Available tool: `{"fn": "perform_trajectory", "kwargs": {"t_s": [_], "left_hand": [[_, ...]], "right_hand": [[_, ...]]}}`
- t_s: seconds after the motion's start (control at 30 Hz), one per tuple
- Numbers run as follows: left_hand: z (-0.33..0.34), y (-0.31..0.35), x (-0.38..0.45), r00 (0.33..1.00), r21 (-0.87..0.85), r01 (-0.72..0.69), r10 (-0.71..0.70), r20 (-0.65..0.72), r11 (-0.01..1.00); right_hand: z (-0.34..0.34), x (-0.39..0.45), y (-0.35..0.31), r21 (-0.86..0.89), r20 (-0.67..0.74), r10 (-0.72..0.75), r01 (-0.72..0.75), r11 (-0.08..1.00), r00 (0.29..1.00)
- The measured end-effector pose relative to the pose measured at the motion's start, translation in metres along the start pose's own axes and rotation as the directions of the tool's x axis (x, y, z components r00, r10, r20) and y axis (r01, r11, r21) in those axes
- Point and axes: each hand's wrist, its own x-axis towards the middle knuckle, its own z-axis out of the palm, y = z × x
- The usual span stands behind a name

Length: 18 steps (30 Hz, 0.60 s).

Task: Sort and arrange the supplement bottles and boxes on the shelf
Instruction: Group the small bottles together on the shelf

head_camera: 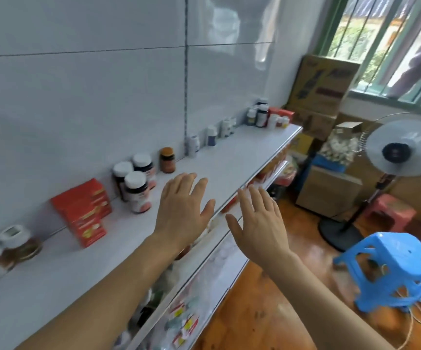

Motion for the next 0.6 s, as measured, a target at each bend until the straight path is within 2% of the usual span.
{"fn": "perform_trajectory", "kwargs": {"t_s": [0.37,0.6], "left_hand": [[0.114,0.081,0.182,0.993,-0.077,-0.07,0.077,0.095,0.995],[0.201,0.137,0.288,0.992,-0.082,-0.014,0.024,0.122,0.997]], "right_hand": [[0.016,0.126,0.159,-0.029,-0.047,0.131,-0.133,0.991,0.99],[0.038,0.218,0.283,0.005,-0.046,0.082,-0.082,0.997,0.996]]}}
